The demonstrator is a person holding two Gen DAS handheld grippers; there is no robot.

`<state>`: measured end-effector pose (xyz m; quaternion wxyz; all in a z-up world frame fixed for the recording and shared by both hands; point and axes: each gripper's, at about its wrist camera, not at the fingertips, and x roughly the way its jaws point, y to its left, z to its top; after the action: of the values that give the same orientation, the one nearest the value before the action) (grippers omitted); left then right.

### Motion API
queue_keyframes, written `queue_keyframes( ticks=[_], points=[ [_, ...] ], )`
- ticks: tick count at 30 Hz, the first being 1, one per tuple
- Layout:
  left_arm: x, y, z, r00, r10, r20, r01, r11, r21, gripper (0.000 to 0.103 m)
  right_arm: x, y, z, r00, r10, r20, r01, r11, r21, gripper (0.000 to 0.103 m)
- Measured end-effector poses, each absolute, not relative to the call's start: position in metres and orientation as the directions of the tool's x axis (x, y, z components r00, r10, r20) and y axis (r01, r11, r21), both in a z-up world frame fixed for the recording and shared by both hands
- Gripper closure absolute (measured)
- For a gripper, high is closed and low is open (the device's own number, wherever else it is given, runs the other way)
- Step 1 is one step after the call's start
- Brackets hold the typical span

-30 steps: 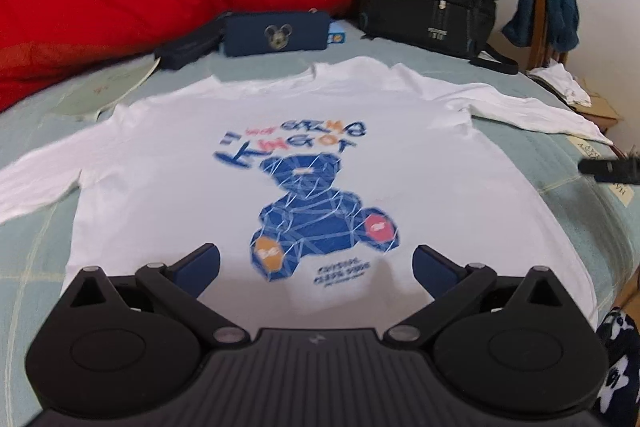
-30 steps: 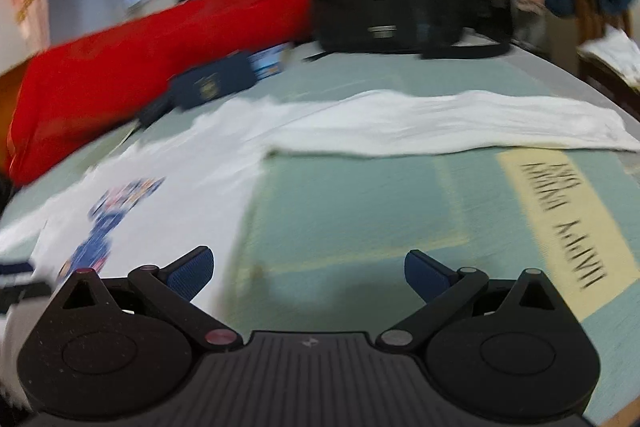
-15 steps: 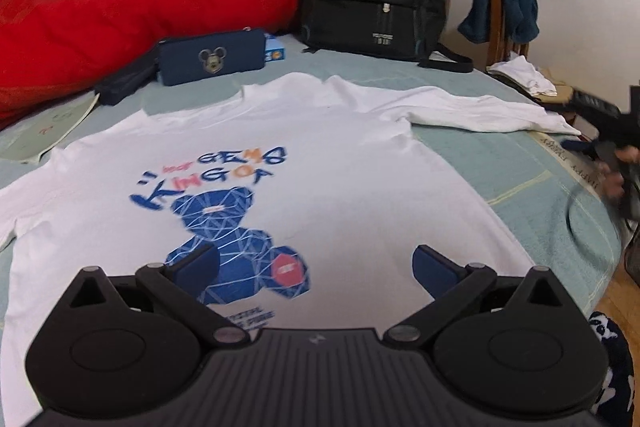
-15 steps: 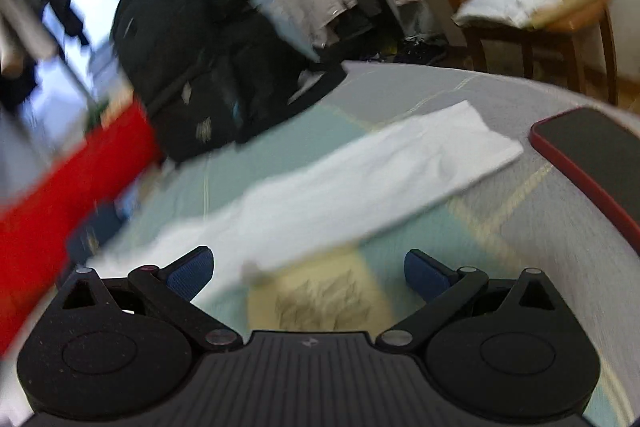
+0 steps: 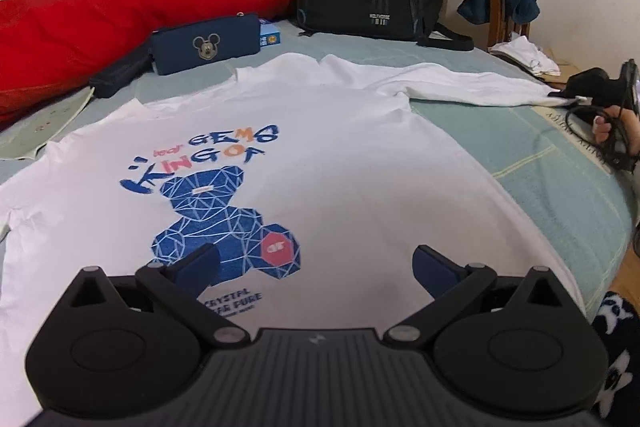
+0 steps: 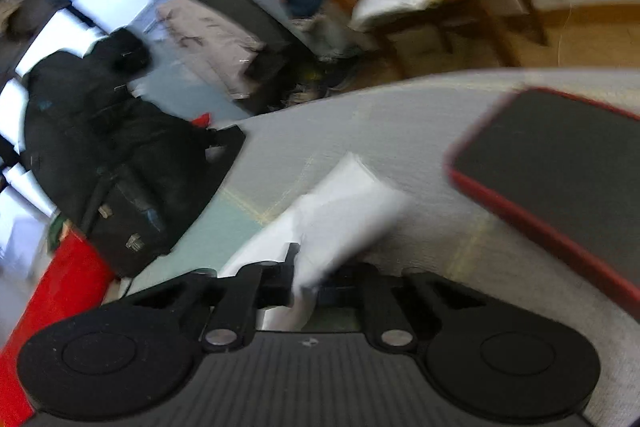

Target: Fold clothes

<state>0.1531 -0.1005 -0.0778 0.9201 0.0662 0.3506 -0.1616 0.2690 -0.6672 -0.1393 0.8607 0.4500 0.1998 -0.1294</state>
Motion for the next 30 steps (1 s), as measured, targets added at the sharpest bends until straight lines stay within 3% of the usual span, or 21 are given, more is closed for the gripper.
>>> queue_keyframes(
  ticks=[11, 14, 16, 18, 23, 26, 30],
  points=[
    [0.155, -0.091, -0.076, 0.703, -0.271, -0.657, 0.344, 0.939, -0.019, 0.001, 0.264, -0.658, -0.109, 0.813, -0.157, -0.561, 0.476, 0.734, 0.484, 0.088],
    [0.155, -0.089, -0.075, 0.704, -0.272, -0.655, 0.349, 0.937, -0.014, 0.001, 0.259, -0.658, -0.102, 0.786, -0.167, -0.595, 0.504, 0.730, 0.461, 0.069],
    [0.157, -0.084, -0.074, 0.711, -0.260, -0.653, 0.341, 0.940, -0.003, 0.001, 0.251, -0.651, -0.088, 0.752, -0.238, -0.615, 0.559, 0.725, 0.403, 0.033],
    [0.160, -0.080, -0.074, 0.718, -0.242, -0.653, 0.328, 0.945, 0.009, 0.001, 0.244, -0.636, -0.072, 0.728, -0.304, -0.615, 0.585, 0.742, 0.326, 0.031],
    [0.172, -0.066, -0.071, 0.726, -0.188, -0.661, 0.285, 0.958, 0.041, 0.001, 0.263, -0.563, -0.032, 0.762, -0.160, -0.628, 0.388, 0.889, 0.245, 0.029],
    [0.179, -0.056, -0.066, 0.729, -0.179, -0.661, 0.284, 0.957, 0.053, 0.001, 0.292, -0.499, -0.019, 0.759, -0.015, -0.651, 0.222, 0.946, 0.237, 0.019],
    [0.194, -0.043, -0.054, 0.727, -0.196, -0.658, 0.330, 0.940, 0.085, 0.001, 0.340, -0.408, -0.017, 0.695, 0.130, -0.708, 0.053, 0.972, 0.231, 0.017]
  ],
)
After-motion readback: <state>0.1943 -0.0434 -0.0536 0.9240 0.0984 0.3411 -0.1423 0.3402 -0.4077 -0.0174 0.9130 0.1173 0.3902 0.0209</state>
